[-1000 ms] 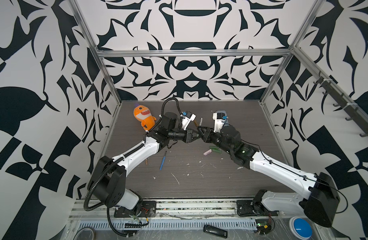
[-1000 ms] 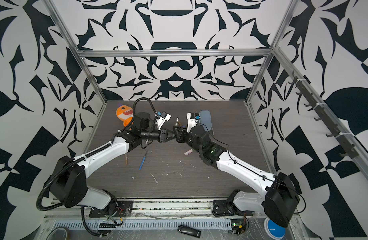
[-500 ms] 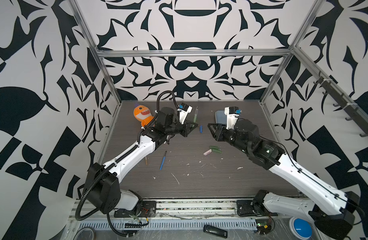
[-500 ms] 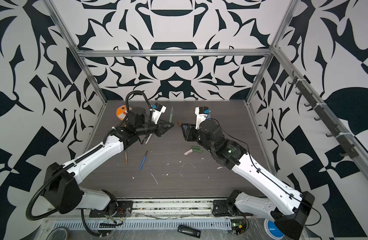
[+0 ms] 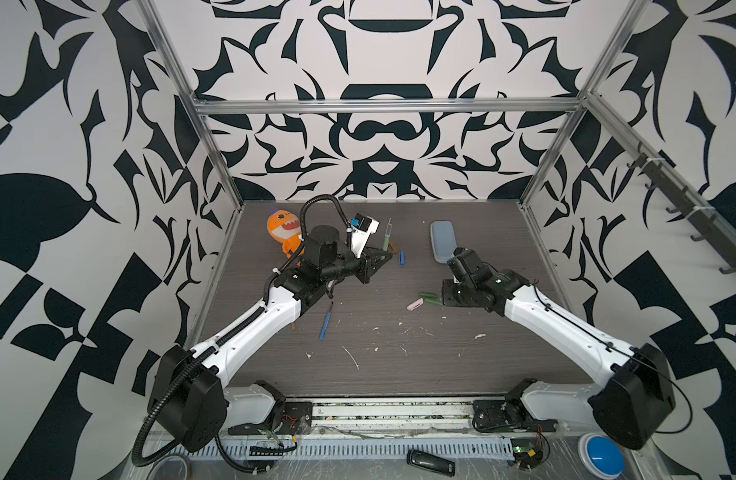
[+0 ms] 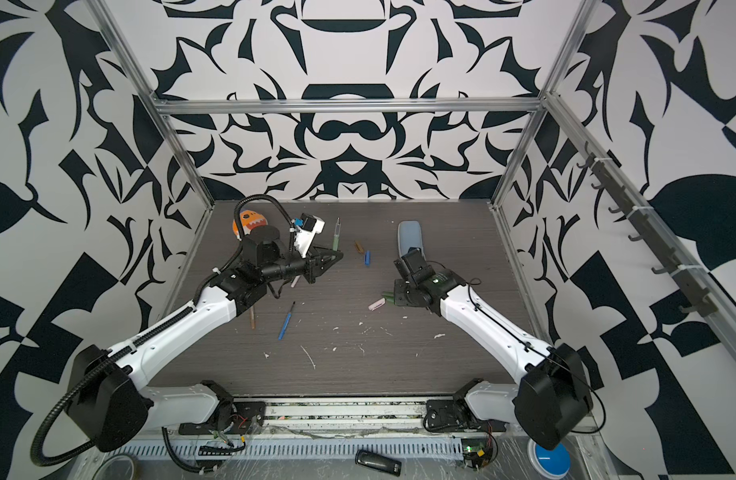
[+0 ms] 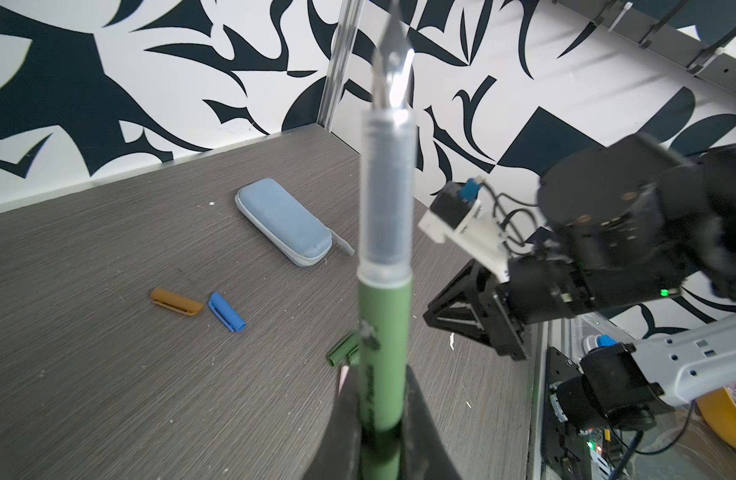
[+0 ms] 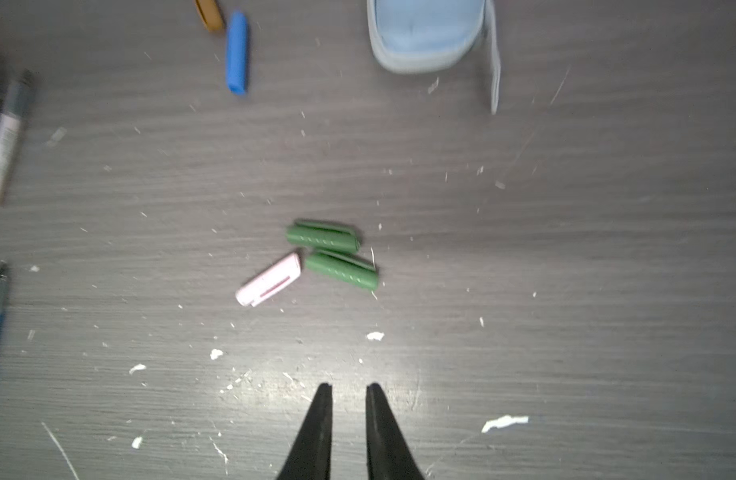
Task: Insert the pens into the pen caps
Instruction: 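Release the green pen from the right gripper and move it toward the green caps, then lower the open right gripper onto the green cap nearest the pink cap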
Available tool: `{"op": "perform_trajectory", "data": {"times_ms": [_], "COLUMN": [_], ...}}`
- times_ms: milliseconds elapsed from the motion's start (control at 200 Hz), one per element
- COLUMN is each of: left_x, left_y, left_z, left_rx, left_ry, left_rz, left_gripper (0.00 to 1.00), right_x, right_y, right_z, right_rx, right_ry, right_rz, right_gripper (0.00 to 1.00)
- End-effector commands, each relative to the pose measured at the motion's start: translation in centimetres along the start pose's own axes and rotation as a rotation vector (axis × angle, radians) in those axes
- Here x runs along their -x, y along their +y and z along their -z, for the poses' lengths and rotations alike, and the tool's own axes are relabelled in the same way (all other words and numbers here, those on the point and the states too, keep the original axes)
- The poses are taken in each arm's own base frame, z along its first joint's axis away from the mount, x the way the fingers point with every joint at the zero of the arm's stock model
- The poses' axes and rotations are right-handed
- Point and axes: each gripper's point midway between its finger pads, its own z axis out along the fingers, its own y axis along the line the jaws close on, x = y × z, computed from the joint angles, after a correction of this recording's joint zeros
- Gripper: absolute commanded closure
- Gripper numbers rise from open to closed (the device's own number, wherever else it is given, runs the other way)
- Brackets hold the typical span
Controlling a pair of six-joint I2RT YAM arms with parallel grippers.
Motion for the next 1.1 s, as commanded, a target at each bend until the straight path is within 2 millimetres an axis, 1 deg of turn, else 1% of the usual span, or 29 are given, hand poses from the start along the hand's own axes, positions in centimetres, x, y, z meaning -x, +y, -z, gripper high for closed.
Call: {"op": "perform_trajectory", "data": {"times_ms": [0, 55, 110, 260, 265, 280, 340, 410, 545, 685, 805, 945, 1095], "left_x": [0.2, 0.4, 0.5, 0.5, 0.9, 1.4, 1.7, 1.6, 1.6, 1.3, 1.2, 1.0, 0.9], "left_y": [-2.0, -2.8, -3.1, -3.2, -3.6, -3.9, -4.0, -4.3, -4.8, -4.5, -4.5, -4.2, -4.2], "left_z": [-0.1, -0.1, 0.0, -0.1, 0.3, 0.8, 1.1, 1.2, 1.2, 1.1, 1.0, 0.7, 0.6], "left_rx": [-0.062, -0.088, -0.102, -0.108, -0.110, -0.113, -0.109, -0.126, -0.150, -0.144, -0.146, -0.141, -0.143], "left_ry": [-0.011, -0.003, 0.002, 0.000, -0.013, -0.027, -0.037, -0.041, -0.039, -0.036, -0.030, -0.020, -0.015], "left_rz": [-0.033, -0.044, -0.038, -0.037, -0.046, -0.058, -0.068, -0.075, -0.079, -0.077, -0.075, -0.069, -0.068], "left_gripper": [1.00, 1.00, 1.00, 1.00, 1.00, 1.00, 1.00, 1.00, 1.00, 1.00, 1.00, 1.00, 1.00], "right_x": [-0.3, 0.1, 0.8, 2.5, 2.6, 2.7, 3.2, 3.5, 3.2, 2.5, 2.4, 1.7, 1.2], "right_y": [0.3, 0.3, 0.7, 2.4, 2.4, 2.4, 2.6, 2.6, 2.7, 2.2, 2.0, 2.2, 2.1], "right_z": [-1.0, -1.8, -2.6, -5.0, -5.1, -5.3, -6.2, -6.7, -7.2, -7.8, -7.8, -8.0, -8.4], "right_rx": [0.002, -0.020, -0.032, -0.025, -0.027, -0.031, -0.050, -0.067, -0.058, -0.074, -0.073, -0.039, 0.011], "right_ry": [0.054, 0.062, 0.075, 0.111, 0.112, 0.114, 0.128, 0.141, 0.156, 0.178, 0.175, 0.206, 0.229], "right_rz": [0.101, 0.123, 0.144, 0.234, 0.237, 0.249, 0.282, 0.309, 0.327, 0.343, 0.371, 0.396, 0.373], "right_gripper": [0.71, 0.68, 0.67, 0.61, 0.61, 0.60, 0.57, 0.57, 0.55, 0.54, 0.52, 0.51, 0.50]}}
